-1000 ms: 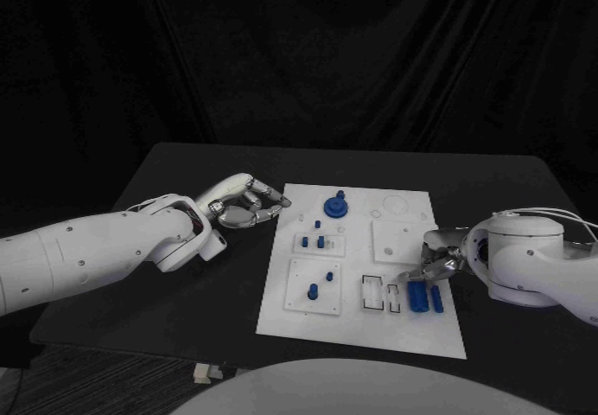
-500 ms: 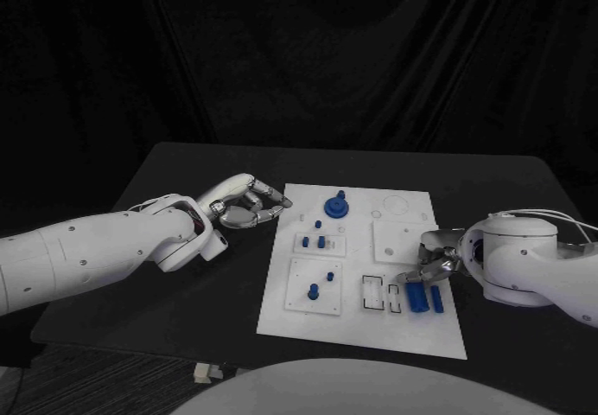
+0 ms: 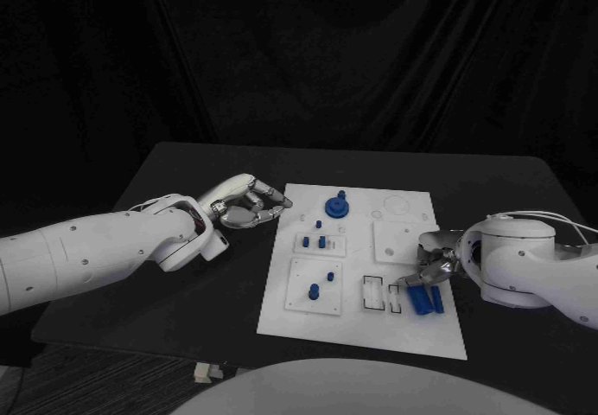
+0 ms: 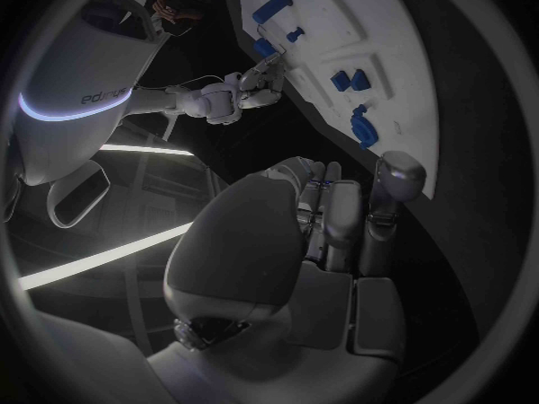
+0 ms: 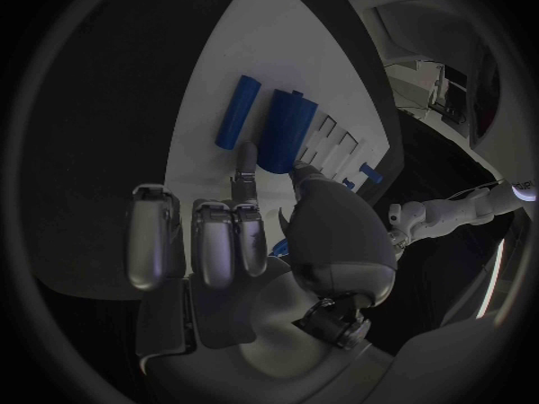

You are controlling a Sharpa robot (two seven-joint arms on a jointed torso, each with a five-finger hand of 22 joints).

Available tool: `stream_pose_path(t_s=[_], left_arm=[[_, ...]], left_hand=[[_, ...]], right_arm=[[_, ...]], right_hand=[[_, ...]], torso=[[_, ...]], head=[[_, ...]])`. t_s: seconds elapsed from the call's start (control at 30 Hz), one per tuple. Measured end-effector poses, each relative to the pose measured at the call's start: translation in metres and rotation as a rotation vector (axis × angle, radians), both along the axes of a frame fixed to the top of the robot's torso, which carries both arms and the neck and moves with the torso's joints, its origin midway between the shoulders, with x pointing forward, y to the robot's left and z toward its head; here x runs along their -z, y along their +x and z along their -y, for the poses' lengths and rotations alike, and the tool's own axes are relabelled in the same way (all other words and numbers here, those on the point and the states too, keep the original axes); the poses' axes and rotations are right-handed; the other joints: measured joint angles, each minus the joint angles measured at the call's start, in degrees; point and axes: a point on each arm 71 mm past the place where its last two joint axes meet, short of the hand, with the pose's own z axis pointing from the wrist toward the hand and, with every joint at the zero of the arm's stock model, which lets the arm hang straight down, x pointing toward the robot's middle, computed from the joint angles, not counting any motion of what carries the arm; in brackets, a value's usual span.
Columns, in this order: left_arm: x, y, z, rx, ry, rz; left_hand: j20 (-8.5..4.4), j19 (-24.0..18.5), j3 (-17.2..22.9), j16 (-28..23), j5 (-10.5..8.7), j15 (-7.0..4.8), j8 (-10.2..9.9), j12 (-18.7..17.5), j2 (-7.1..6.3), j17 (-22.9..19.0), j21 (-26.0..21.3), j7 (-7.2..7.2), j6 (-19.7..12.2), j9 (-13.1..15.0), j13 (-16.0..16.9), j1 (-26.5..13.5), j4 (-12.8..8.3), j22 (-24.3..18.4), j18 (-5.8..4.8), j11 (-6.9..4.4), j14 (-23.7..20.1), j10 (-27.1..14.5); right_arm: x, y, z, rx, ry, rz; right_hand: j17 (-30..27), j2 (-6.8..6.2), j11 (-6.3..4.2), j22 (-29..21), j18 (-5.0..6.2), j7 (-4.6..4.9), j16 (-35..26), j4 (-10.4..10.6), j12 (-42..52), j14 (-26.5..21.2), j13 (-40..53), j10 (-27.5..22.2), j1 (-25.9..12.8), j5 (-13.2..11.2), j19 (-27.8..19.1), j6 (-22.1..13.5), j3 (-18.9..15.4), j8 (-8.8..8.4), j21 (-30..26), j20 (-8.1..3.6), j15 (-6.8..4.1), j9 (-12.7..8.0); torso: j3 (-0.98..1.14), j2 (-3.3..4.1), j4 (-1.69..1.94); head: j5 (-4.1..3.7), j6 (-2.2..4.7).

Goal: Assemble the parts on the task board

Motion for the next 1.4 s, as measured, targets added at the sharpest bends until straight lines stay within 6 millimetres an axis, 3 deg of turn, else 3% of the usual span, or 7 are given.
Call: stream_pose_path(t_s=[0.07,0.13,0.93,1.4], left_arm=[[0.0,0.0,0.0,0.0,0.0,0.0],[0.0,0.0,0.0,0.0,0.001,-0.001],[0.002,0.0,0.0,-0.001,0.003,-0.005],[0.002,0.0,0.0,0.001,0.004,-0.01]], left_hand=[[0.0,0.0,0.0,0.0,0.0,0.0,0.0,0.0,0.0,0.0,0.0,0.0,0.0,0.0,0.0,0.0,0.0,0.0,0.0,0.0,0.0,0.0],[0.0,0.0,0.0,0.0,0.0,0.0,0.0,0.0,0.0,0.0,0.0,0.0,0.0,0.0,0.0,0.0,0.0,0.0,0.0,0.0,0.0,0.0],[0.0,0.0,0.0,0.0,0.0,0.0,0.0,0.0,0.0,0.0,0.0,0.0,0.0,0.0,0.0,0.0,0.0,0.0,0.0,0.0,0.0,0.0],[0.0,0.0,0.2,0.0,0.0,0.0,0.0,0.0,0.0,0.0,0.0,0.0,0.0,0.0,0.0,0.0,-0.2,0.0,0.0,0.0,0.0,0.0]], right_arm=[[0.0,0.0,0.0,0.001,0.002,0.002],[0.0,0.0,0.0,0.003,0.003,0.003],[0.001,-0.007,0.005,0.088,0.096,-0.067],[-0.012,-0.004,0.004,0.166,0.194,-0.094]], right_hand=[[0.0,-0.03,0.1,0.0,0.06,0.08,-0.3,-0.3,0.0,0.0,0.0,-0.1,0.5,0.9,0.0,-0.7,0.2,0.01,-0.5,0.0,0.02,0.8],[0.0,-0.07,0.1,0.0,0.93,0.1,-0.3,-0.5,0.0,0.0,0.0,-0.1,0.6,1.6,0.0,-1.1,0.1,0.01,-1.3,0.0,0.02,1.3],[0.0,0.67,-0.17,0.0,0.91,0.21,-0.8,-0.5,0.0,0.0,0.0,-0.1,1.3,3.3,0.0,-1.6,0.1,0.65,-2.4,0.0,0.22,3.3],[0.0,0.9,-0.14,0.0,0.9,0.05,-1.0,-0.6,0.0,0.1,0.0,-0.1,1.6,3.5,0.0,-1.8,0.1,0.61,-3.2,0.0,0.08,3.6]], torso=[[0.0,-0.01,0.0],[0.0,-0.01,0.0],[0.02,-0.01,-0.02],[0.02,-0.01,-0.02]], head=[[0.03,0.0],[0.04,0.0],[0.08,0.0],[0.02,0.0]])
